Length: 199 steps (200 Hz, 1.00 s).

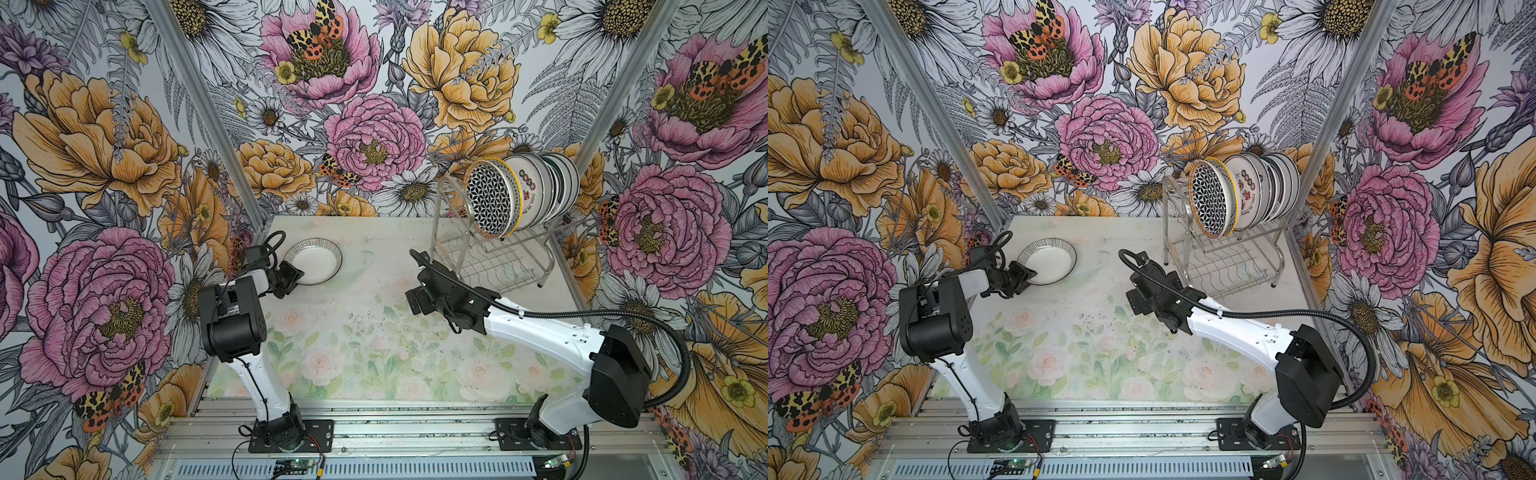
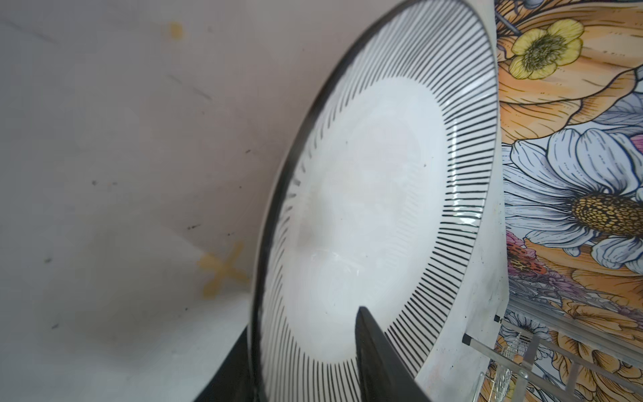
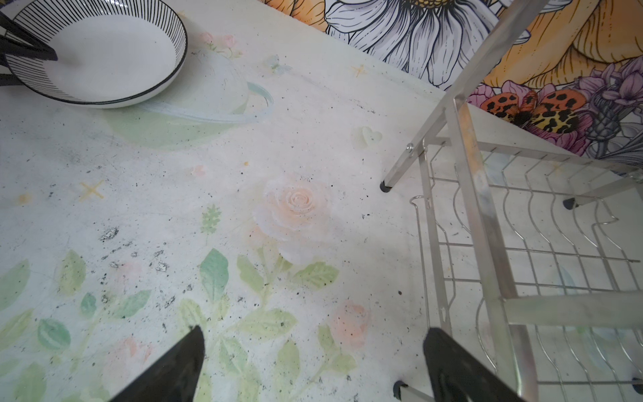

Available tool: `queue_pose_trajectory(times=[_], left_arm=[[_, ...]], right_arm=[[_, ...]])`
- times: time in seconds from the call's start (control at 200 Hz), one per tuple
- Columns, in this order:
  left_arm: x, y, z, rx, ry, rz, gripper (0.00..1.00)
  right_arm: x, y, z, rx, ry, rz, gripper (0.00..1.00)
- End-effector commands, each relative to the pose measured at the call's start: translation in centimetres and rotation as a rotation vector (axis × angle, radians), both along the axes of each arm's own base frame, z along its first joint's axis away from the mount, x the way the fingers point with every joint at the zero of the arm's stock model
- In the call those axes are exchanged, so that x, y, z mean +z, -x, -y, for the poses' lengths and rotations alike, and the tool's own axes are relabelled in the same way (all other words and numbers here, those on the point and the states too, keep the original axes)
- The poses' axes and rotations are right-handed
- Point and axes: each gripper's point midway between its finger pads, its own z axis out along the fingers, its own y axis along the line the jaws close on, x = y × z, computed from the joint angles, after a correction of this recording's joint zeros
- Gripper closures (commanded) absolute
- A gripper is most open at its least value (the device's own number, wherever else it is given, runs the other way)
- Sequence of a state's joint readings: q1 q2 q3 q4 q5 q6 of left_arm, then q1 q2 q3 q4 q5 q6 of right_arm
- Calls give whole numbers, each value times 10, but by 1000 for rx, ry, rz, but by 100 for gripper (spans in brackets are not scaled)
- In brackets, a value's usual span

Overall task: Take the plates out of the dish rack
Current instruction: 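Release the striped plate with the left gripper while the right gripper returns to the rack, then lower the open right gripper over the geometric plate rim in the rack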

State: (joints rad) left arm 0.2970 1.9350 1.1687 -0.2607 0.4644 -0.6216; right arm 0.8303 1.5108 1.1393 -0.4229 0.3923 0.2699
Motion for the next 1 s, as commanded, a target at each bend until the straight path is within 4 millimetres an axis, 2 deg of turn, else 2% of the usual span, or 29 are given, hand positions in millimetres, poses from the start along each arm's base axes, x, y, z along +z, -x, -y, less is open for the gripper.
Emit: queue_pose_trajectory(times=[0.0,0.225,0.315,0.45,0.515,0.535,0.62,0.77,0.775,0.891,0.941,0.956,0.991], left_arm=[[-3,-1,1,-31,-7,14,57],[-7,2,0,-33,-9,-8,55],[-8,8,-2,-29,-33,-31,53],[-1,26,-8,-9,-96,-60,47],[1,37,-10,-1,-123,-85,44],[15,38,-11,2,-142,-57,43],[27,51,-12,4,-190,-62,38],[52,64,-6,-12,-214,-3,35],[53,64,-6,-12,-215,-1,35],[77,71,1,-20,-231,63,32],[88,74,4,-22,-238,87,31],[91,74,5,-25,-240,95,30],[99,74,9,-33,-241,112,29]], right_arm=[[13,-7,-10,2,-29,33,1],[10,-15,-6,-28,10,49,1],[9,-18,-11,-8,24,49,1],[27,-29,-25,19,15,81,1],[42,-34,-34,41,-1,106,1],[49,-35,-37,53,-11,116,1],[82,-41,-46,86,-40,171,1],[159,-51,-52,111,-80,322,1],[166,-51,-51,109,-82,336,1],[224,-59,-31,53,-93,454,1],[249,-57,-23,43,-118,495,0],[255,-63,-10,14,-118,505,1],[269,-65,3,-10,-138,525,0]])
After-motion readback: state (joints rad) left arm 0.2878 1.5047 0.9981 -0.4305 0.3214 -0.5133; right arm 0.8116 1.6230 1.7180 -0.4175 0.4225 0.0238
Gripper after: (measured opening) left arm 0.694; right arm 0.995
